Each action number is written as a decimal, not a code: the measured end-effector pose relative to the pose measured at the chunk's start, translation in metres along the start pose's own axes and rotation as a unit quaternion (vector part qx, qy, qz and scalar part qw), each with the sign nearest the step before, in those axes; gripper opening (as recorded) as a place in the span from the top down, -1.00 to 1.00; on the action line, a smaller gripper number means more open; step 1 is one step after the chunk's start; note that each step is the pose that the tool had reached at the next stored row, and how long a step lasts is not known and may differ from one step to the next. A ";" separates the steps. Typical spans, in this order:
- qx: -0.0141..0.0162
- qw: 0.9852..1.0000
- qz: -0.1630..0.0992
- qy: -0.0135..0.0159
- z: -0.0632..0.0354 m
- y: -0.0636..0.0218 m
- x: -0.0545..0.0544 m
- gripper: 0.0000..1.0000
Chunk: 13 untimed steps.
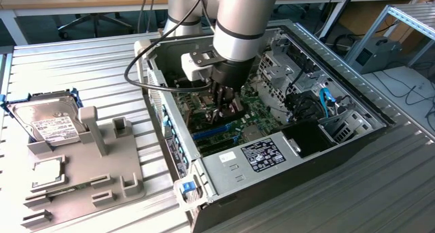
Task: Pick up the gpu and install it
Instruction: 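Insert the gpu into the slot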
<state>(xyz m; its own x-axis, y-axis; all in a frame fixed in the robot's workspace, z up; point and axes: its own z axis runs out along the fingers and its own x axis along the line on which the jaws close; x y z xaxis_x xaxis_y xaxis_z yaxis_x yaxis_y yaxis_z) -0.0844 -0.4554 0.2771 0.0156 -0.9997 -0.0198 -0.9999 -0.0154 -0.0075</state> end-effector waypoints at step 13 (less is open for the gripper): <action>0.000 1.000 0.000 0.000 0.0129 0.0103 0.000 0.47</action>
<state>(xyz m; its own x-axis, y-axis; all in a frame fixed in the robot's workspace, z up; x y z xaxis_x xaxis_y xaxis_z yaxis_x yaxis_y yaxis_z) -0.0946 -0.4554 0.2641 0.0155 -0.9997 -0.0194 -0.9999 -0.0154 -0.0073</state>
